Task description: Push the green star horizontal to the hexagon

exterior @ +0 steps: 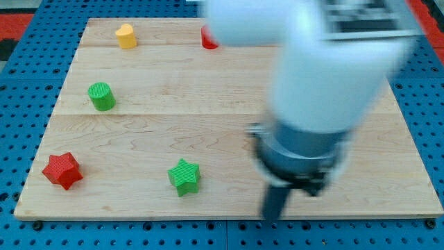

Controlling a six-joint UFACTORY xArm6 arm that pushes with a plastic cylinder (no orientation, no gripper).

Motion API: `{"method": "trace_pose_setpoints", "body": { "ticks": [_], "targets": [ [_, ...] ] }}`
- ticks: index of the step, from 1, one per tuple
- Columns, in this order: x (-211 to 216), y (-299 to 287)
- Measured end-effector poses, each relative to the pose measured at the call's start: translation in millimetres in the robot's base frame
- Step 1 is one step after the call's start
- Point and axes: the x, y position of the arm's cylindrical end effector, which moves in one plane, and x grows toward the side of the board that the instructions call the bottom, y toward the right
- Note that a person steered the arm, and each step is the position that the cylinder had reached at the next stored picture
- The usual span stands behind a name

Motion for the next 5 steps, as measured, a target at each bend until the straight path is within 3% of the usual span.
{"method": "trace_pose_setpoints", "body": {
  "ticks": [1, 3, 5],
  "targets": [
    [-10.6, -91.2],
    [-72.2, -67.2],
    [-135.4, -83.9]
  ]
}}
